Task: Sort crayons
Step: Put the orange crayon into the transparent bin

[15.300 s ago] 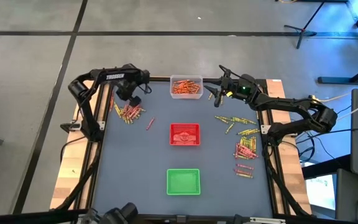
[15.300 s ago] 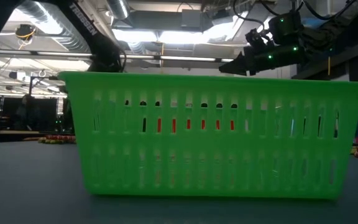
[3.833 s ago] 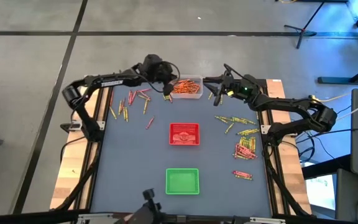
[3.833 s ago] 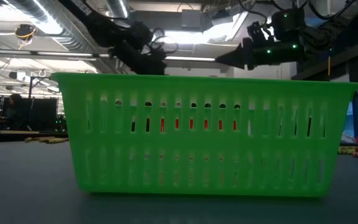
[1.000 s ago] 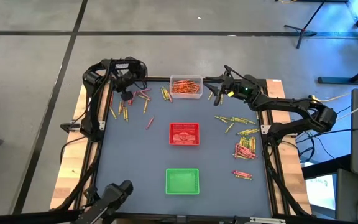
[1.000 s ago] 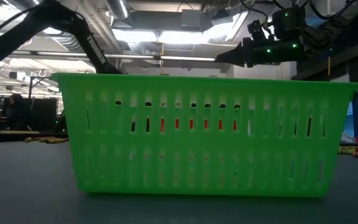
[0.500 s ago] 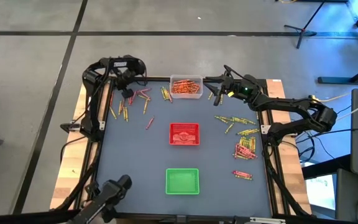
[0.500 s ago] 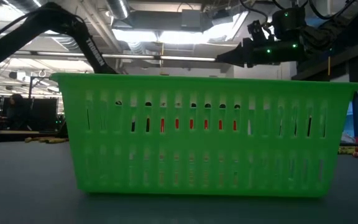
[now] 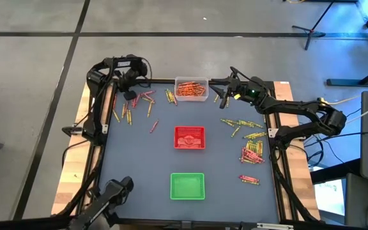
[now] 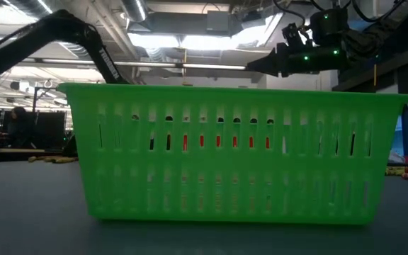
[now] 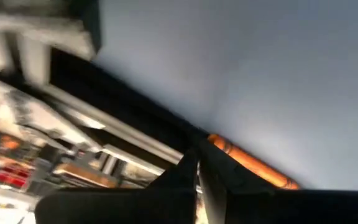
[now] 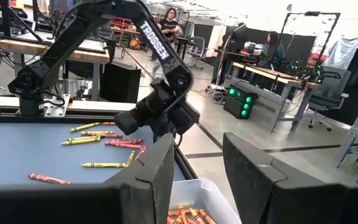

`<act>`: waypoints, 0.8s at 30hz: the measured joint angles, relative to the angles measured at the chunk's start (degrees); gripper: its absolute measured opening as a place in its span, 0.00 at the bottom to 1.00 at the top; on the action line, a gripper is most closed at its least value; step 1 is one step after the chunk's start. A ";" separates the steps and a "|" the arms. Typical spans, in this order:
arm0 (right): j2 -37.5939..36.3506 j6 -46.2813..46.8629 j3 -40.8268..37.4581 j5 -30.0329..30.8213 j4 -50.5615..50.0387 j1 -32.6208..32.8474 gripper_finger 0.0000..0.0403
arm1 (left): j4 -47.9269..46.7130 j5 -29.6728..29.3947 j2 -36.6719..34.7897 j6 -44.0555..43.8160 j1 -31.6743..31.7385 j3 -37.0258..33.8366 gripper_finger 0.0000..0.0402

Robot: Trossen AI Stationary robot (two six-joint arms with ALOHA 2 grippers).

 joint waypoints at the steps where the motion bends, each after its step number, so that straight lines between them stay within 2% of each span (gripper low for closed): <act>1: 0.00 0.00 0.00 0.02 0.01 0.00 0.34 | -0.78 0.24 1.03 -0.84 0.14 1.05 0.00; 8: 0.00 -0.02 0.00 0.00 -0.02 0.00 0.34 | -2.78 0.73 4.76 -1.61 0.71 6.07 0.00; 14: 0.00 -0.06 0.00 0.00 -0.03 0.00 0.34 | -8.97 3.49 6.13 -5.27 1.90 6.06 0.00; 24: 0.00 -0.11 0.00 0.00 -0.04 0.00 0.34 | -7.93 4.44 6.16 -3.90 2.20 6.36 0.00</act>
